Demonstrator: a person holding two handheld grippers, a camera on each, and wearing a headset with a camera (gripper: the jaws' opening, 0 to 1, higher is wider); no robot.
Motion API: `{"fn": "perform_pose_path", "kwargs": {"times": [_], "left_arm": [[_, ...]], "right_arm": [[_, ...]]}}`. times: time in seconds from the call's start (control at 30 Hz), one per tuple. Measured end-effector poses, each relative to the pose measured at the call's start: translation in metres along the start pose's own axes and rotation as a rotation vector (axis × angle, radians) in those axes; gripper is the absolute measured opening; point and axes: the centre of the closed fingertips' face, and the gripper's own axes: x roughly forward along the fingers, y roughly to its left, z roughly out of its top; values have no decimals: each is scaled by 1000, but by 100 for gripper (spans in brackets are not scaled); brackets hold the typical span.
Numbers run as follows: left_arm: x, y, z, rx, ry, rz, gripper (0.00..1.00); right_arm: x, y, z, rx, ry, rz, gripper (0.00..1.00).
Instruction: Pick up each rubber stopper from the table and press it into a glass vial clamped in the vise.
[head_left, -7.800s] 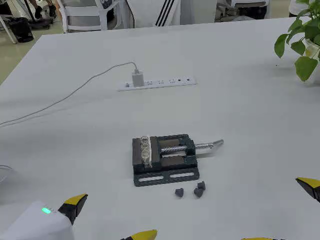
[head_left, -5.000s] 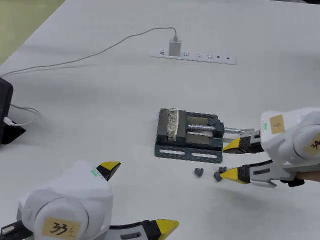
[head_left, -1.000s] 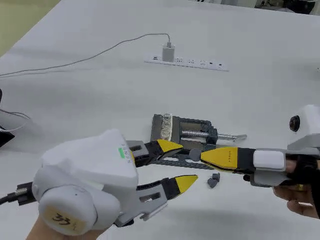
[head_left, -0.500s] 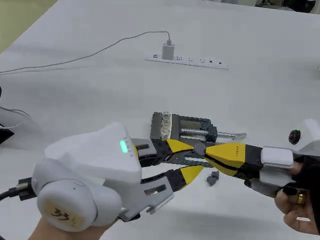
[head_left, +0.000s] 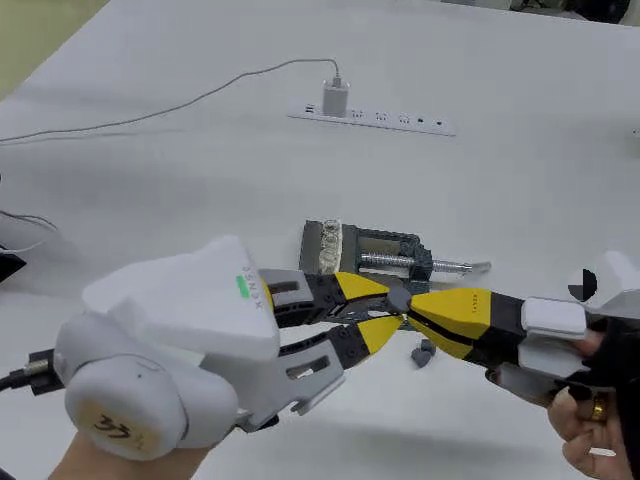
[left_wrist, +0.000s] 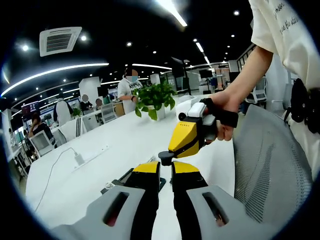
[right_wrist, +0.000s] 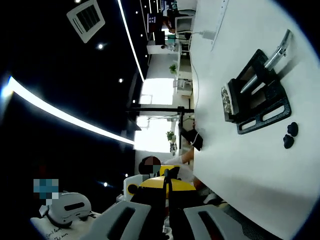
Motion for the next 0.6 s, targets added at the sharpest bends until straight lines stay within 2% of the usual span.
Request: {"fn": "perform_pose_path", "kwargs": {"times": [0.27, 0.6], "left_arm": [[0, -3, 1, -4, -11, -11, 5], [0, -4, 1, -4, -12, -18, 4]], "right_arm": [[0, -1, -4, 32, -1, 8, 0], [0, -1, -5, 36, -6, 10, 0]]}}
